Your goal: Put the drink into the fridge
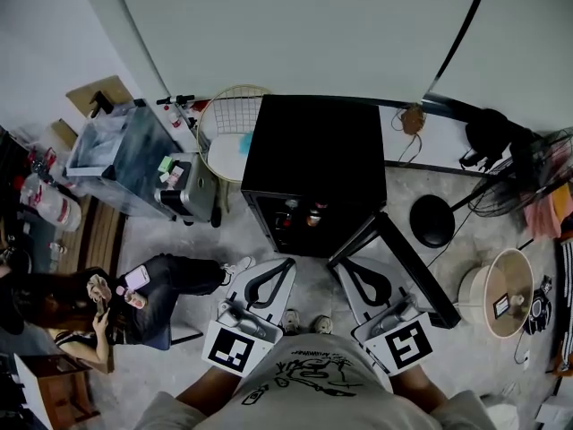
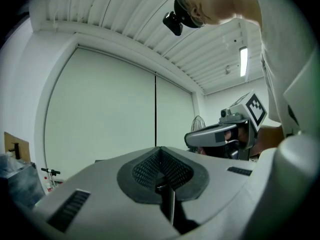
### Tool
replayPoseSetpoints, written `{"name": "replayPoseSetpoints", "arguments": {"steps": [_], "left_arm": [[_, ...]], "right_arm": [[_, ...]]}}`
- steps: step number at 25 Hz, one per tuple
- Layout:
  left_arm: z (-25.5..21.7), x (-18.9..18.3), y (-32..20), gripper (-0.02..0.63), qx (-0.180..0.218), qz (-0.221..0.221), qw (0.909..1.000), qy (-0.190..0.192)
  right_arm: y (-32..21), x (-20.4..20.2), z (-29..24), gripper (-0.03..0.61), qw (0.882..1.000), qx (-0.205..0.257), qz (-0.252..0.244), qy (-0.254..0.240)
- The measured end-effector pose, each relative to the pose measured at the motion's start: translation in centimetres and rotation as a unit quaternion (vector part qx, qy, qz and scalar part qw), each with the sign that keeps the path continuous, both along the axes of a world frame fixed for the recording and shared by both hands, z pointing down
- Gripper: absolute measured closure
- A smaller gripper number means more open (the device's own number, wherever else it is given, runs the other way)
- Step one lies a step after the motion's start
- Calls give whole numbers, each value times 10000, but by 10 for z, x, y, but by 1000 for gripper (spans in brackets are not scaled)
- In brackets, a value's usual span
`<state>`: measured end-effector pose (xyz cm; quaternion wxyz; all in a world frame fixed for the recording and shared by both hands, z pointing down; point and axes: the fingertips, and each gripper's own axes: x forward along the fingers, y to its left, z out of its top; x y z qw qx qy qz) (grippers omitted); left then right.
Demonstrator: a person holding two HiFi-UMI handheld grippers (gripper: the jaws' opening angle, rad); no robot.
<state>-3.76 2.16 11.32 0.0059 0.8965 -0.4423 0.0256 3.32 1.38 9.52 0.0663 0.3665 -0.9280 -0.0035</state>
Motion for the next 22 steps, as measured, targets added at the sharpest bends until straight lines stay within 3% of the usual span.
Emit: {"name": "replayPoseSetpoints", "arguments": {"steps": [22], "left_arm": [[-5, -6, -5, 592, 51, 118, 9998, 144]], "right_arm": [[-6, -1, 11, 572, 9997, -119, 209, 85]]}}
